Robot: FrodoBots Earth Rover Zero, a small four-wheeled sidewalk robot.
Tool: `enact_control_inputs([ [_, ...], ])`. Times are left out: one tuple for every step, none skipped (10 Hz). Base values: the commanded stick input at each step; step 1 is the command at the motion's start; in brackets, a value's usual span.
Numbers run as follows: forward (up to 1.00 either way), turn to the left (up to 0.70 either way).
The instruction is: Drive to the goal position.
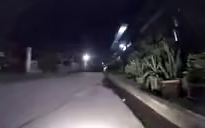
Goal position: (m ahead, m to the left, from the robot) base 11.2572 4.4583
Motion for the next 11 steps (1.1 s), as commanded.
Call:
enact_control_inputs([
  [0.7, 0.0],
  [0.7, 0.0],
  [0.7, 0.0],
  [0.7, -0.02],
  [0.7, -0.15],
  [0.7, -0.31],
  [0.7, -0.35],
  [0.7, -0.18],
  [0.7, 0.0],
  [0.7, 0.0],
  [0.7, -0.02],
])
